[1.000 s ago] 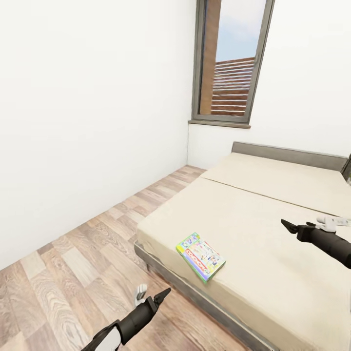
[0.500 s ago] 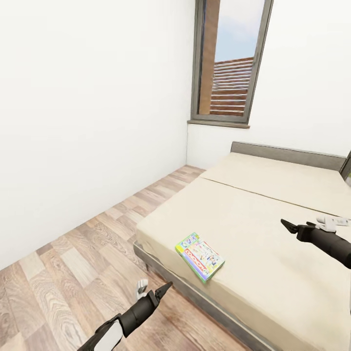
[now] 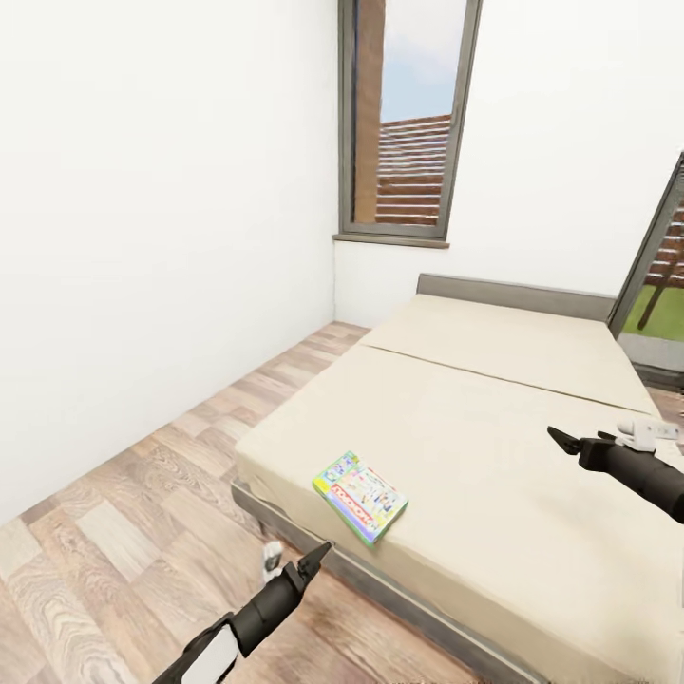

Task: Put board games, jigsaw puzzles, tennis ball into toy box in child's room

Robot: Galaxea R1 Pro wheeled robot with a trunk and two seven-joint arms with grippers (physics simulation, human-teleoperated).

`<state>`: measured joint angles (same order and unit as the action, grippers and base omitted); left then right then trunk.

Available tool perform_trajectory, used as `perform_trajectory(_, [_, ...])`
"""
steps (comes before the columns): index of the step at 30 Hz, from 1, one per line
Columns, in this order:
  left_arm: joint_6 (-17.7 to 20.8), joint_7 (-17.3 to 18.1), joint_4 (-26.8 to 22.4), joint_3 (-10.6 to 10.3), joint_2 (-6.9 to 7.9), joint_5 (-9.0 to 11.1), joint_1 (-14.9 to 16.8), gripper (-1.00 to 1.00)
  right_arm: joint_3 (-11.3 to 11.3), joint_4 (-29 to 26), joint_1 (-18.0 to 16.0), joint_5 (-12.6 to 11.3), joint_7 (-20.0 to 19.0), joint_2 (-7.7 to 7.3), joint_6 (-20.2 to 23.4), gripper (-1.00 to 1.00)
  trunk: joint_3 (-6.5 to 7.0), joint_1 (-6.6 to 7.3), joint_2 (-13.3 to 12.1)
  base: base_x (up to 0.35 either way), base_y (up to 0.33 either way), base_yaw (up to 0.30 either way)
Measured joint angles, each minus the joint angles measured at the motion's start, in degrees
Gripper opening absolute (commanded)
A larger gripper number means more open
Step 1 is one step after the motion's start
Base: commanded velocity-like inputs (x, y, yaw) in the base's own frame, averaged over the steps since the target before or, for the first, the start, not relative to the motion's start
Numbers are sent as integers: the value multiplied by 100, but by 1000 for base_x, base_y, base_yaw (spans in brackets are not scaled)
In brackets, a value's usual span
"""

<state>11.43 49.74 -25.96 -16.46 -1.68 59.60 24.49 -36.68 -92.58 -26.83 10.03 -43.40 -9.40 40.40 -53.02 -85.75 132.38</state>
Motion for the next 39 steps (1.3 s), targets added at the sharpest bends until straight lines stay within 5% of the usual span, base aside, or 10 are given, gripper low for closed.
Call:
perform_trajectory(7, [22,-111,8,29,-201,358,7,100,-6,0,0,1,-3,-1,-5,100,0,0,0,0,0,-41])
perform_trajectory(16, [-117,-892,-53,301,-347,848,18,100,-6,0,2,1,-4,-1,-4,100,0,0,0,0,0,-2])
perform_trajectory(39, [-151,-1132,-165,318,-581,916,26,100,-6,0,1,1,-4,0,-2,100,0,0,0,0,0,0])
